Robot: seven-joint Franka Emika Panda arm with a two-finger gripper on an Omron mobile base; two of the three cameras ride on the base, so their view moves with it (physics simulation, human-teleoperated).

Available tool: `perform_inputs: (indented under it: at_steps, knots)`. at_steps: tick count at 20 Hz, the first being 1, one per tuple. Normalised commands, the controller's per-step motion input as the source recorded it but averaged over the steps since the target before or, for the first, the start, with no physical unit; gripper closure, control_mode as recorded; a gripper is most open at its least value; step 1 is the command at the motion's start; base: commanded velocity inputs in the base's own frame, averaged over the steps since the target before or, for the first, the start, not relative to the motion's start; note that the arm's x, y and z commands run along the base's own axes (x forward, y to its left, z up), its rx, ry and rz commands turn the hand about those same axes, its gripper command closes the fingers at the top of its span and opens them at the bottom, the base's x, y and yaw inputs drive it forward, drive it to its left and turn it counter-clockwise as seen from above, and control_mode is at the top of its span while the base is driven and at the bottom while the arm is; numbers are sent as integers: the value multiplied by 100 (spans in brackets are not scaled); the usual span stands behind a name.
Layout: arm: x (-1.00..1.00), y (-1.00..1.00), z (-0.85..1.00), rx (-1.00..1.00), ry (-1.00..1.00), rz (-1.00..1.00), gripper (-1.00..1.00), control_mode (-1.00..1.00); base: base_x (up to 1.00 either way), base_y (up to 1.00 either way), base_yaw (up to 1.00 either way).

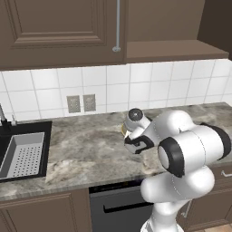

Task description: Open the cabinet and setup a tea strainer by placing it in the bowl upright.

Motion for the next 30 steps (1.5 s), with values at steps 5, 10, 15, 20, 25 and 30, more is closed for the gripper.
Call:
perform_inputs:
  at_steps: [5, 10, 15, 20, 25, 30]
  knots:
    - [0, 0, -15, 1, 5, 0, 100, -100, 0, 0, 0]
    - [0, -1, -9, 0, 6, 0, -100, -100, 0, 0, 0]
    - [0, -5, -2, 0, 2, 0, -100, -100, 0, 0, 0]
    - [0, -8, 0, 0, 0, 0, -100, -100, 0, 0, 0]
    - [0, 0, 0, 0, 1, 0, -100, -100, 0, 0, 0]
    - [0, 0, 0, 0, 0, 0, -100, -100, 0, 0, 0]
